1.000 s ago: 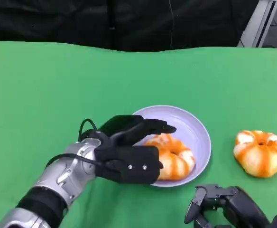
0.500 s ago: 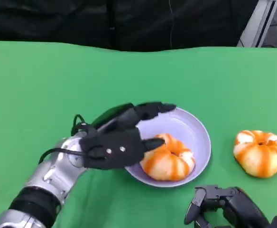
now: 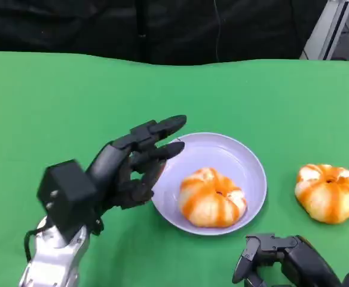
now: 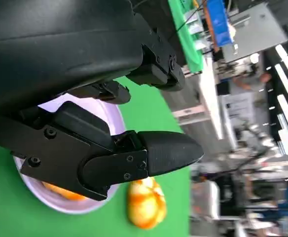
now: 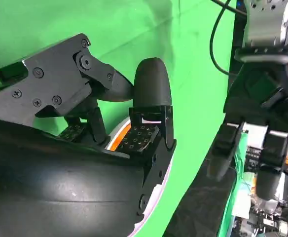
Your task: Grasp the bread from the table and place it into the plate.
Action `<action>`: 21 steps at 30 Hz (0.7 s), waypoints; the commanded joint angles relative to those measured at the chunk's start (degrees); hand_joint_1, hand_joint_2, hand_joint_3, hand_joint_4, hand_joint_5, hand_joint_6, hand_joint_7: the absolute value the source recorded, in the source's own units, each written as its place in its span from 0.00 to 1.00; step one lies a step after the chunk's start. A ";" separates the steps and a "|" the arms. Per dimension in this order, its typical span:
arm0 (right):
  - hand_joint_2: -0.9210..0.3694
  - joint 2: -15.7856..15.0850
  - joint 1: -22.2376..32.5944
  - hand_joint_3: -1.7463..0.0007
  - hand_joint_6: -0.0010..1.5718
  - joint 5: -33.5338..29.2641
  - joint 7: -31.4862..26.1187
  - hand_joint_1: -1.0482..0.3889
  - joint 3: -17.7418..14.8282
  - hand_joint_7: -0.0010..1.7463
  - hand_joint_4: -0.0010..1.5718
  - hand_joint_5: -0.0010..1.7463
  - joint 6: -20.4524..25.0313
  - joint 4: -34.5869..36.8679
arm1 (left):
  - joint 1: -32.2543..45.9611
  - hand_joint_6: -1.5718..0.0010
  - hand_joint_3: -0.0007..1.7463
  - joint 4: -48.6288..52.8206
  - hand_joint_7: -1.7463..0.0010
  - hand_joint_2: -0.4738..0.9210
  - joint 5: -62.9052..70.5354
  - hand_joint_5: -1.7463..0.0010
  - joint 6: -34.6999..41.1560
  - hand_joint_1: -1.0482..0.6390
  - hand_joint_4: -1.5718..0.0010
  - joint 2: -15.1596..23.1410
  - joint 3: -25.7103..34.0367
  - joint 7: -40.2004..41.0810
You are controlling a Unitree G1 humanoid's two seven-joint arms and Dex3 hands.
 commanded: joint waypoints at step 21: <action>0.25 -0.97 0.43 0.43 0.56 1.62 1.29 0.64 -0.58 0.65 0.54 0.85 0.13 0.09 | 19.94 0.64 0.33 -1.76 0.99 1.00 -13.16 0.98 -9.81 0.13 0.54 -7.27 6.56 -12.96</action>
